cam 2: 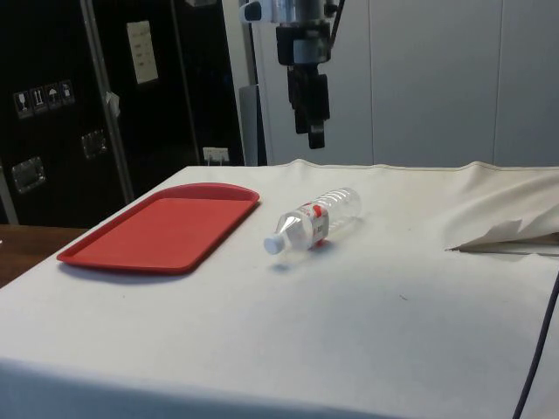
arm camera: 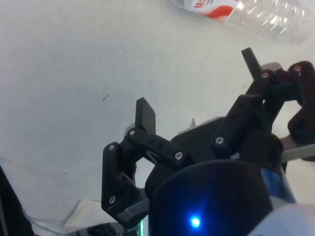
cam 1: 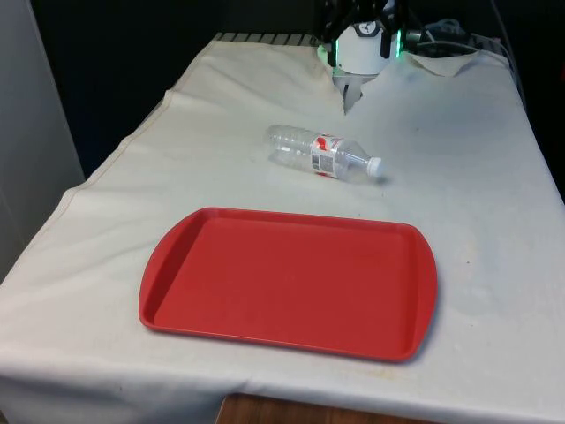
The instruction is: Place the bottle upright on the tray.
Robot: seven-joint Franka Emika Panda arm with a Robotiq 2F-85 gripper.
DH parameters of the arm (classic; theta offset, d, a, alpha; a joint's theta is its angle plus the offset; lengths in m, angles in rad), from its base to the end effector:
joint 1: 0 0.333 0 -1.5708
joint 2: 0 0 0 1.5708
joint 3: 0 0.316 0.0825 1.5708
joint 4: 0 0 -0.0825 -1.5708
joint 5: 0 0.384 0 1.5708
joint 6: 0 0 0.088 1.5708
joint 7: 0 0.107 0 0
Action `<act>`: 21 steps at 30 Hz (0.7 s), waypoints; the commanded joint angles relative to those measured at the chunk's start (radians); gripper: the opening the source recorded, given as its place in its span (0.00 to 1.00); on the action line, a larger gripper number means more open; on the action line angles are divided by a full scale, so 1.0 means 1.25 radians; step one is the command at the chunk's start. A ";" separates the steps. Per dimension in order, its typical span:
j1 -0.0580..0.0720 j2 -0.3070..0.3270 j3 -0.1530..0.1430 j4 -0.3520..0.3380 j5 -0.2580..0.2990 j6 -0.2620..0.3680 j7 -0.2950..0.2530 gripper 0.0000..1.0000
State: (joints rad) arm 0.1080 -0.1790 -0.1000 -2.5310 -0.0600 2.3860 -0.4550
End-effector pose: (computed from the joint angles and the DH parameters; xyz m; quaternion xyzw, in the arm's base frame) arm 0.4473 0.0036 0.3425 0.9678 0.2509 0.0137 0.0154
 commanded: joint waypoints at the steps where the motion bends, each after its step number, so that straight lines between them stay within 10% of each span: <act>1: 0.000 0.001 0.000 -0.001 0.000 0.002 -0.004 1.00; 21: -0.002 0.047 -0.006 -0.007 0.002 0.048 -0.109 1.00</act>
State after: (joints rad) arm 0.1050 -0.1260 -0.1060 -2.5410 -0.0600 2.4350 -0.5790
